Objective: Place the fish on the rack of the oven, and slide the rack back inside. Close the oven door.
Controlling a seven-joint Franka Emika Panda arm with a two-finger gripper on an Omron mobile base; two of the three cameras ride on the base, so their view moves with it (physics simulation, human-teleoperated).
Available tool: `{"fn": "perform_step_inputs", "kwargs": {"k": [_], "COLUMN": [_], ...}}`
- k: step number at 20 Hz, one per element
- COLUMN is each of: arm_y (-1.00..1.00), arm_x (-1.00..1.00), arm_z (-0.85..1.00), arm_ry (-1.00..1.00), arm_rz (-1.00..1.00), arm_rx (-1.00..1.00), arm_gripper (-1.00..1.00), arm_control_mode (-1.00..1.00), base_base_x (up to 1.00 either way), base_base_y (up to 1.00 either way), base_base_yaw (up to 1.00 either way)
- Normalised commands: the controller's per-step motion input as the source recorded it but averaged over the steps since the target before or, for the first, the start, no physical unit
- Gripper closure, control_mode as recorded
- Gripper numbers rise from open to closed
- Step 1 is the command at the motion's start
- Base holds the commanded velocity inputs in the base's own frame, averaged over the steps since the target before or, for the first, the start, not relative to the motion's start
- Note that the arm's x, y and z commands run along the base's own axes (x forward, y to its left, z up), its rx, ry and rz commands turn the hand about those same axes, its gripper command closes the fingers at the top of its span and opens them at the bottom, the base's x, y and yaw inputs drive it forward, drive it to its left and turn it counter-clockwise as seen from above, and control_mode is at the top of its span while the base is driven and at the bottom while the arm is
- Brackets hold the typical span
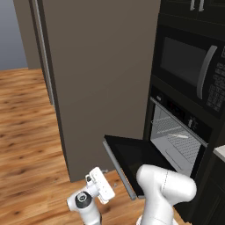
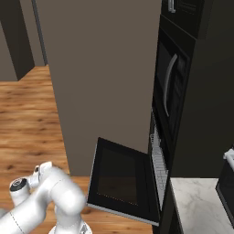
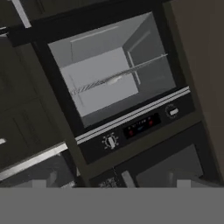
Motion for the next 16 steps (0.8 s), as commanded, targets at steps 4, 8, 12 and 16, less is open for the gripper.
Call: {"fn": "perform_step_inputs", "kwargs": {"k": [4, 8, 12, 16], "arm_y": [0.0, 0.0, 0.01, 0.0], "arm_x": [0.28, 0.28, 0.25, 0.37], "arm_z": [-0.45, -0.43, -0.51, -0.63], "arm_ry": [0.03, 0.0, 0.0, 0.0], "arm_rz": [0.03, 0.0, 0.0, 0.0], "arm_rx": [0.05, 0.02, 0.0, 0.0], "arm_gripper": [-1.0, -1.0, -1.0, -1.0], "arm_control_mode": [-1.0, -1.0, -1.0, -1.0], "base_base_x": [0.0, 0.0, 0.0, 0.0], "base_base_y": [0.0, 0.0, 0.0, 0.0], "base_base_yaw": [0.0, 0.0, 0.0, 0.0]}}
